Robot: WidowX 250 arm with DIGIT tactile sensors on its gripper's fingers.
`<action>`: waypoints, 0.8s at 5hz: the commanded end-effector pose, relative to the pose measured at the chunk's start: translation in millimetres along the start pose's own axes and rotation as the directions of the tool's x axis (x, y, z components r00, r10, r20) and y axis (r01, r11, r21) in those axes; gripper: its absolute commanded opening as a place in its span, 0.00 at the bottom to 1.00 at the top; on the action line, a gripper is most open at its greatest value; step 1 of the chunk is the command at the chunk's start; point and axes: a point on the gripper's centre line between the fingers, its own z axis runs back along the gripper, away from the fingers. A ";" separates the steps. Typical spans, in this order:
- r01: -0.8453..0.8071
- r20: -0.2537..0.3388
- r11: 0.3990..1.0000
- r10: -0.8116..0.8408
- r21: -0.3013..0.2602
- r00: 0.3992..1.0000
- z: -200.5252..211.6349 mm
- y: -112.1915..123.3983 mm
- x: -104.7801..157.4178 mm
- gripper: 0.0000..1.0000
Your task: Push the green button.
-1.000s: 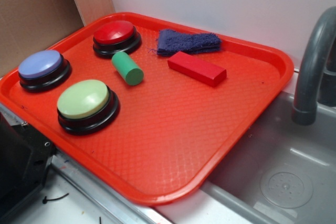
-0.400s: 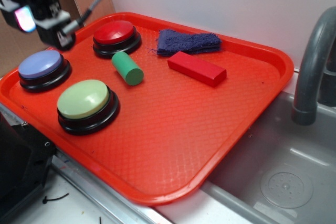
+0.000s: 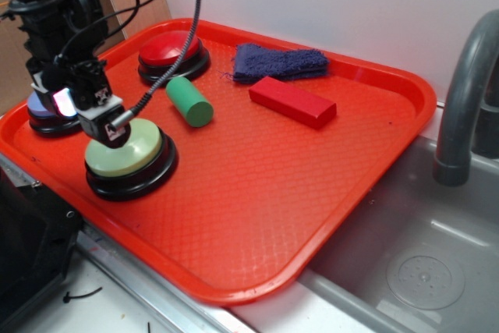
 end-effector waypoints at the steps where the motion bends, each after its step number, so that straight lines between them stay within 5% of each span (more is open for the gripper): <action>1: 0.050 -0.005 0.999 -0.050 0.012 0.999 -21.6 2.2 14.4 1.00; 4: 0.077 -0.016 0.997 -0.076 0.026 0.997 -18.8 -4.2 21.6 1.00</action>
